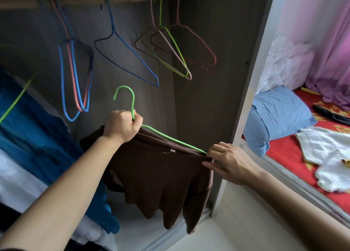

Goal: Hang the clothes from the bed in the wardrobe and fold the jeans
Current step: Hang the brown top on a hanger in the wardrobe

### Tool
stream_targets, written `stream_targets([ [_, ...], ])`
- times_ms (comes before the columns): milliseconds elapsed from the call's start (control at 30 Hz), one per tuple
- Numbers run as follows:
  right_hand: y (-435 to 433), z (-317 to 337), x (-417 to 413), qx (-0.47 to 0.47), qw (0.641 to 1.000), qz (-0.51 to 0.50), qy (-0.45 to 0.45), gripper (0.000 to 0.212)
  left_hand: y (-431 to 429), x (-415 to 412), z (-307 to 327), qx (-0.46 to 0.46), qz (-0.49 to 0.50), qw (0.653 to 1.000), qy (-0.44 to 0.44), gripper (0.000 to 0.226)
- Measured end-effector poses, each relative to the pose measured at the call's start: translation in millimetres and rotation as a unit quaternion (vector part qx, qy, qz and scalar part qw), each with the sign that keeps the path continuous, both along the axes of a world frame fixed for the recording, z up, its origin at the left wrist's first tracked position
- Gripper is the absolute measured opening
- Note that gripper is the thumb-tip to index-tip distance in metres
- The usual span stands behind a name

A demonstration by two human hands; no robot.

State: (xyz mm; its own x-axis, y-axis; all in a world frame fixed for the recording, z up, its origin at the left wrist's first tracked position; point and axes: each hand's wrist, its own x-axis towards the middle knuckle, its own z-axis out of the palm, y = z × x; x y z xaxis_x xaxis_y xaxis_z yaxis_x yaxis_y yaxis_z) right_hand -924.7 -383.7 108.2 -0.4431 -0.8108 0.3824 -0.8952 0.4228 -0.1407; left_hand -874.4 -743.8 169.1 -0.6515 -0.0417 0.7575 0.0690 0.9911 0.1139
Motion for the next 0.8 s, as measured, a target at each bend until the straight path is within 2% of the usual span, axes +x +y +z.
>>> stream_targets([
  [133, 5.7, 7.6, -2.2, -0.006, 0.999, 0.031, 0.024, 0.032, -8.5, 1.6, 4.1, 0.026, 0.013, 1.0, -0.011, 0.047],
  [233, 5.3, 17.2, -6.0, -0.021, 0.998, 0.033, 0.042, 0.03, -9.9, 4.8, 1.4, -0.005, 0.019, 1.0, -0.005, 0.047],
  [333, -6.4, 20.9, -7.4, -0.032, 0.999, 0.016, 0.018, 0.03, 6.8, 2.9, 0.1, 0.009, 0.005, 1.0, -0.005, 0.045],
  [433, -27.2, 19.0, -5.3, -0.062, 0.997, 0.014, -0.045, 0.019, 35.7, -3.8, -1.8, 0.037, -0.014, 0.998, -0.048, 0.049],
  [567, -48.3, 18.9, -11.0, -0.033, 0.991, -0.008, -0.126, 0.036, 57.8, -13.4, -2.4, 0.129, -0.002, 0.986, -0.104, 0.061],
  [667, -53.0, 21.7, -21.6, -0.059, 0.986, -0.017, -0.157, 0.035, 61.0, -16.8, -4.2, 0.199, -0.013, 0.972, -0.127, 0.061],
  [733, -55.9, 24.9, -27.7, -0.073, 0.985, -0.014, -0.156, 0.031, 62.8, -18.6, -5.0, 0.239, -0.033, 0.957, -0.16, 0.059],
  [800, -58.3, 27.4, -34.5, -0.052, 0.99, -0.013, -0.129, 0.028, 60.8, -18.2, -3.1, 0.302, -0.071, 0.928, -0.207, 0.051],
])
